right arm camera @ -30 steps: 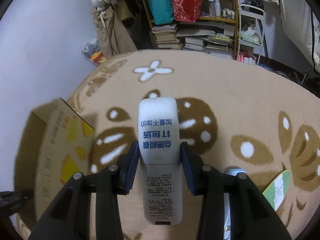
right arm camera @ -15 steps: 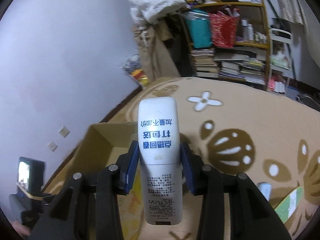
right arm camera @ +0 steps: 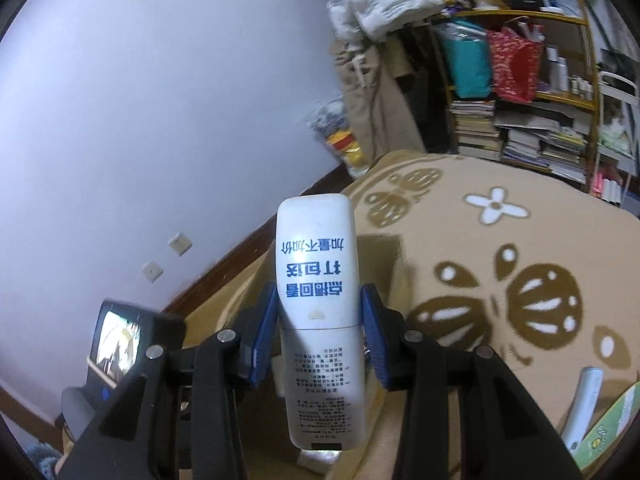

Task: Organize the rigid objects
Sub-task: 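Lift the lotion tube and lower it into the box with the right tool, then grasp the blue-white power bank on the rug with the right tool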

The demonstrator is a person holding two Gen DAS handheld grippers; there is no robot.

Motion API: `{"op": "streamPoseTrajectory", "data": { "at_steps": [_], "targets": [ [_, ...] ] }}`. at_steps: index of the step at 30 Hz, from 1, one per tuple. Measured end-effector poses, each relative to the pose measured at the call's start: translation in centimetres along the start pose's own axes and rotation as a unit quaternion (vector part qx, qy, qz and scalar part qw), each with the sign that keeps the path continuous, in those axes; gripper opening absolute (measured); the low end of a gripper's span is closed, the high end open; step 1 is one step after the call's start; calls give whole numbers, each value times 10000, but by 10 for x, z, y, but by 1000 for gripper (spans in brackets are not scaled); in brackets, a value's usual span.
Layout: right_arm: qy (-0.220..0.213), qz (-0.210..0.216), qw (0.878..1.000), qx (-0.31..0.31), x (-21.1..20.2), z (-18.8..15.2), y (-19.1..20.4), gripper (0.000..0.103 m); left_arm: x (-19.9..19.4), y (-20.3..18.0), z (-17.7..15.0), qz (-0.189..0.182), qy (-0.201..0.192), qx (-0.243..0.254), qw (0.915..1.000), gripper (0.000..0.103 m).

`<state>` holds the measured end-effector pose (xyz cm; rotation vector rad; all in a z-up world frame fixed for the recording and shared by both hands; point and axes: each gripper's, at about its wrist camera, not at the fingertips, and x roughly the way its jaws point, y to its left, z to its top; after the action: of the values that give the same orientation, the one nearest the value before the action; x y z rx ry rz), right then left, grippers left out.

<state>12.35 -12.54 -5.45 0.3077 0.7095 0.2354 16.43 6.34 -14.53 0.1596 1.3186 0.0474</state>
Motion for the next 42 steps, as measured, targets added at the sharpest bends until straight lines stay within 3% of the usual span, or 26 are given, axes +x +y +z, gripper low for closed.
{"op": "streamPoseTrajectory", "data": {
  "at_steps": [10, 29, 34, 38, 40, 42],
  "targets": [
    [411, -132, 9991, -58, 30, -24, 3, 44, 0, 0, 0, 2, 0, 2, 10000, 18],
    [319, -436, 9985, -120, 22, -16, -5, 45, 0, -4, 0, 73, -41, 49, 10000, 18],
    [228, -700, 9971, -197, 9, -10, -13, 68, -2, -4, -1, 64, -59, 45, 10000, 18],
    [62, -1082, 9933, -398, -3, -3, -24, 81, -3, -4, -1, 73, -68, 53, 9999, 19],
    [23, -1282, 9911, -346, -10, 0, -35, 93, -3, -4, -1, 70, -67, 48, 9999, 19],
    [-25, -1443, 9893, -194, -16, 1, -48, 99, -3, -4, -1, 74, -66, 48, 9999, 19]
  ]
}}
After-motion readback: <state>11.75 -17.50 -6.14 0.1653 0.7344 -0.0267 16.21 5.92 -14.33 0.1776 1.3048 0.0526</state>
